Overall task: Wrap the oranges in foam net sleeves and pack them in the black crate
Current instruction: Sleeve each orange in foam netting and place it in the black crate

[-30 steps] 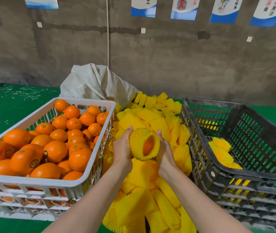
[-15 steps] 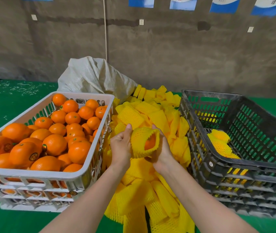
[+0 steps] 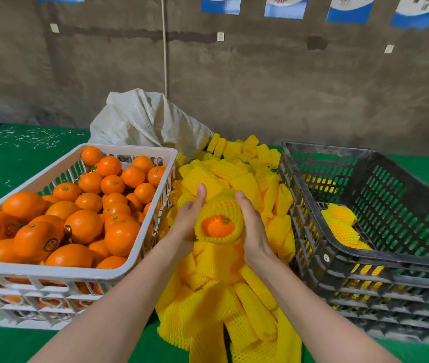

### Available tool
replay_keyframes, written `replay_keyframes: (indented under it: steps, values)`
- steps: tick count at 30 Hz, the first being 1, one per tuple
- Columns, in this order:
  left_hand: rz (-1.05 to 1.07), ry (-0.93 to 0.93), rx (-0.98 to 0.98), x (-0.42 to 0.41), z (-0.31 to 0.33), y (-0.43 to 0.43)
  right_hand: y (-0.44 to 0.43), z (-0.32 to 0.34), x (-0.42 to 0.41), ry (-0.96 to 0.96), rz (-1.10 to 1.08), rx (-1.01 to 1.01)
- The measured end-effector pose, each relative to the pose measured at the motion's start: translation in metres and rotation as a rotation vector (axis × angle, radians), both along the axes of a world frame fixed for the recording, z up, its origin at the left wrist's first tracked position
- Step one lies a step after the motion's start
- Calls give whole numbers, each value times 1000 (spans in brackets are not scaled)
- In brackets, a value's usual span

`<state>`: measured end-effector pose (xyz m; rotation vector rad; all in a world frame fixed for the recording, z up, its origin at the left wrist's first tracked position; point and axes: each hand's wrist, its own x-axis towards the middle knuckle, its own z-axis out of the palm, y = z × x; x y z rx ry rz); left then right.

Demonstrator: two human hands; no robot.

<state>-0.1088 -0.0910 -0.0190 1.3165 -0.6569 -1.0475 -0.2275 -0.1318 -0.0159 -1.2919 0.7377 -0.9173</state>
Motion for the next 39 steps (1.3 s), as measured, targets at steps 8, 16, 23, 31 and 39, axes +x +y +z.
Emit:
replay_keyframes:
  steps: [8, 16, 23, 31, 39]
  values:
    - [-267, 154, 195, 1, 10, 3, -17, -2, -16, 534, -146, -892]
    - [-448, 58, 222, 3, 11, 11, -25, -7, -27, 300, -141, -988]
    - [-149, 101, 96, -11, 20, 12, -13, -9, -30, 220, 14, -739]
    - [-112, 25, -99, -45, 37, 2, -9, 11, -31, 212, 13, -573]
    - [-89, -50, -107, -102, 53, -35, -53, 36, -72, 214, -227, -619]
